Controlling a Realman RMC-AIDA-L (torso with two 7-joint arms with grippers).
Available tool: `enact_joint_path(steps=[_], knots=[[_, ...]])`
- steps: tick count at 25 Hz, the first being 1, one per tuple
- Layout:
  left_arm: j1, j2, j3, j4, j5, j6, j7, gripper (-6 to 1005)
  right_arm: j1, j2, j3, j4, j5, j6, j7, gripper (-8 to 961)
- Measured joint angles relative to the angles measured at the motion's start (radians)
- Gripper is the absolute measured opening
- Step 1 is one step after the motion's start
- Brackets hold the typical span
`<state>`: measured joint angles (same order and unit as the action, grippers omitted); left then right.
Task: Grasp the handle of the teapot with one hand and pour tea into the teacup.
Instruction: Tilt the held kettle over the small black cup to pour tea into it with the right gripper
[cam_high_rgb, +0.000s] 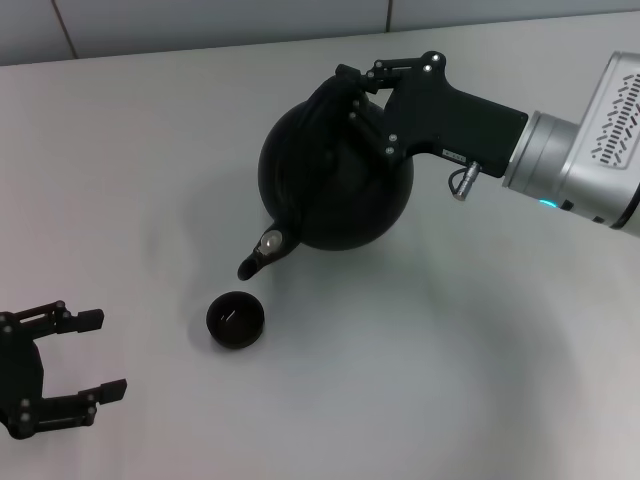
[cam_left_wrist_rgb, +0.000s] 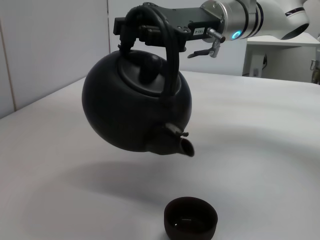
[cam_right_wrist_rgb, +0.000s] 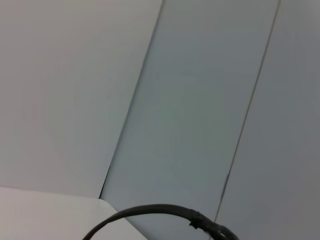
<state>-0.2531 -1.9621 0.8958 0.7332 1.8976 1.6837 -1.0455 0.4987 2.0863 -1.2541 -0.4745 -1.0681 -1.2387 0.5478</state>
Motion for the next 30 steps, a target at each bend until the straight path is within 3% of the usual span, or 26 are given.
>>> enact_joint_path(steps=[30], knots=[[0.0, -0.004, 0.0, 0.003, 0.0, -0.002, 0.0, 791, 0.028, 0.005, -0.046, 0.005, 0.009, 0.001, -0.123, 114]])
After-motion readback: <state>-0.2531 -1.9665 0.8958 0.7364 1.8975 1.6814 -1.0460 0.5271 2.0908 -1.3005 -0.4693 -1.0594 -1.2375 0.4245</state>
